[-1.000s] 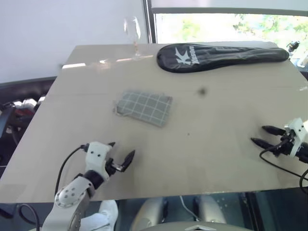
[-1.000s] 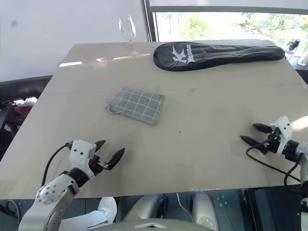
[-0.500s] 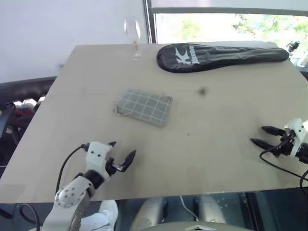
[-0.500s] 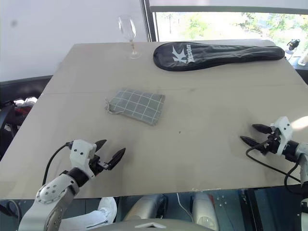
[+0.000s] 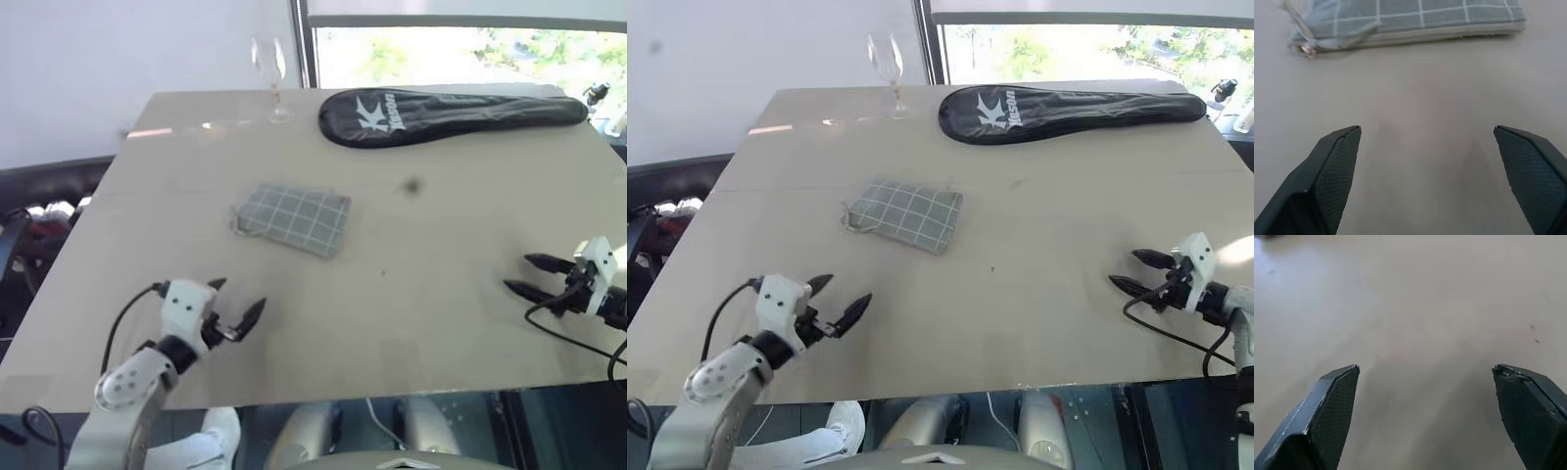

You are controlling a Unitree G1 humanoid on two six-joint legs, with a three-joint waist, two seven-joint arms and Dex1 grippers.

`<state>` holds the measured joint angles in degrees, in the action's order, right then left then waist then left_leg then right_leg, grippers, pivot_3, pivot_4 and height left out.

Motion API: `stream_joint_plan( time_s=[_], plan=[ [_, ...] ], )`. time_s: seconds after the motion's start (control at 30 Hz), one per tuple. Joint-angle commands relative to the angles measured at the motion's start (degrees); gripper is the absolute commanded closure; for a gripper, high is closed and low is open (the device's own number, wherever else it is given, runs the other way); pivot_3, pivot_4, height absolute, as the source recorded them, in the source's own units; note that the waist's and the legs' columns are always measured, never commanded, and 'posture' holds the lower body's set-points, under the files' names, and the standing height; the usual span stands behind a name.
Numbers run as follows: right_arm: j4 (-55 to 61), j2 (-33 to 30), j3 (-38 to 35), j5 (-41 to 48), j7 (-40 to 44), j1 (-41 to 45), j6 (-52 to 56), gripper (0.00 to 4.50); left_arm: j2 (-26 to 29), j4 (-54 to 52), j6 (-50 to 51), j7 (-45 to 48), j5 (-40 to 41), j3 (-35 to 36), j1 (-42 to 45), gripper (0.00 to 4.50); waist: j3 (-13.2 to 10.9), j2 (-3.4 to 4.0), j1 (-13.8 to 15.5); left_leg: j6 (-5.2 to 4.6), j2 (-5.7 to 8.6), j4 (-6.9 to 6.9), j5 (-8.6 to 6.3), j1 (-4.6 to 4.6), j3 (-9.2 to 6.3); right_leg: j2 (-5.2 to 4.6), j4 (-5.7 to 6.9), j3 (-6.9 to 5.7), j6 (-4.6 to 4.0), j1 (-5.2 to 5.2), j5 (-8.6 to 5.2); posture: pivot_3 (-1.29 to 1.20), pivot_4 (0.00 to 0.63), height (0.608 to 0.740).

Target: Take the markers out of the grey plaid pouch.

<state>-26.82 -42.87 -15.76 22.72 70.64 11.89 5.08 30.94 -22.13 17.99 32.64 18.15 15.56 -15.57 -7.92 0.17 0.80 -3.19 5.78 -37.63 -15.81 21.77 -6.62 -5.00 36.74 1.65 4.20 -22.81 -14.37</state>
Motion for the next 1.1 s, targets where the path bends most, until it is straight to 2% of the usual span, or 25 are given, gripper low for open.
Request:
stream_joint_plan(
  time_s=[0.03,0.2,0.43,0.53,0.63,0.73,0.87,0.97,1.1],
  plan=[
    [4.3,0.4,-0.8,2.0,-0.9,-0.2,1.8,0.06,3.4,5.9,-2.5,2.2,0.3,3.5,4.9,0.0,0.0,0.02,0.1,0.0,0.0,0.0,0.01,0.0,0.0,0.0,0.0,0.0,0.0,-0.01,0.0,0.0,0.15,0.74],
    [6.5,1.5,-0.6,2.2,-1.9,-0.7,2.6,0.06,6.8,22.6,-5.9,5.6,-1.2,0.8,21.1,0.0,0.0,0.01,0.3,-0.03,0.04,-0.01,0.03,0.04,-0.09,-0.02,0.0,-0.12,0.01,-0.05,0.01,0.0,0.15,0.74],
    [9.2,2.3,-1.5,3.3,-3.3,-1.9,2.6,0.06,4.7,51.7,-14.2,7.1,-7.2,-6.0,45.1,0.0,0.0,-0.01,-0.2,-0.01,0.09,-0.03,0.06,0.16,-0.06,0.0,0.03,-0.3,0.02,-0.2,0.02,0.0,0.15,0.74],
    [12.9,2.6,-2.0,4.4,-4.3,-3.3,3.4,0.06,3.8,62.3,-18.7,6.3,-10.7,-8.6,51.2,0.0,0.0,-0.02,-0.6,0.0,0.08,-0.03,0.08,0.27,-0.01,0.0,0.11,-0.24,0.03,-0.36,0.01,0.0,0.15,0.74],
    [16.9,2.7,-2.6,5.5,-5.5,-5.0,4.5,0.06,3.1,67.9,-20.6,7.2,-11.8,-9.7,53.4,0.0,0.0,-0.02,-1.4,0.02,0.08,-0.04,0.1,0.4,0.03,0.02,0.15,-0.2,0.03,-0.53,0.02,0.0,0.15,0.74],
    [21.8,2.7,-3.1,7.5,-6.3,-7.3,6.6,0.06,2.4,65.9,-18.0,12.9,-9.9,-10.3,51.0,0.0,0.0,-0.02,-1.5,0.02,0.07,-0.04,0.1,0.44,0.03,0.01,0.18,-0.19,0.03,-0.56,0.02,0.0,0.15,0.74],
    [30.0,3.3,-1.1,10.0,-7.4,-9.6,10.1,0.06,3.2,51.6,-7.7,19.4,-4.9,-10.7,42.6,0.0,0.0,0.03,-1.7,0.01,0.06,-0.08,0.09,0.41,0.08,0.01,0.25,-0.09,0.03,-0.56,0.02,0.0,0.15,0.74],
    [37.0,4.9,2.0,11.3,-8.7,-11.0,12.9,0.06,4.2,37.9,1.0,19.1,-2.0,-10.6,35.4,0.0,0.0,0.02,-1.6,0.01,0.02,-0.08,0.09,0.37,0.09,0.02,0.3,0.12,0.03,-0.56,0.02,0.0,0.15,0.74],
    [44.0,8.1,7.4,11.6,-11.2,-11.2,15.3,0.06,2.5,20.8,12.3,11.7,1.2,-9.1,28.0,0.0,0.0,0.04,-1.3,0.01,0.01,-0.07,0.08,0.27,0.08,0.02,0.35,0.2,0.03,-0.52,0.01,0.0,0.15,0.74]
  ],
)
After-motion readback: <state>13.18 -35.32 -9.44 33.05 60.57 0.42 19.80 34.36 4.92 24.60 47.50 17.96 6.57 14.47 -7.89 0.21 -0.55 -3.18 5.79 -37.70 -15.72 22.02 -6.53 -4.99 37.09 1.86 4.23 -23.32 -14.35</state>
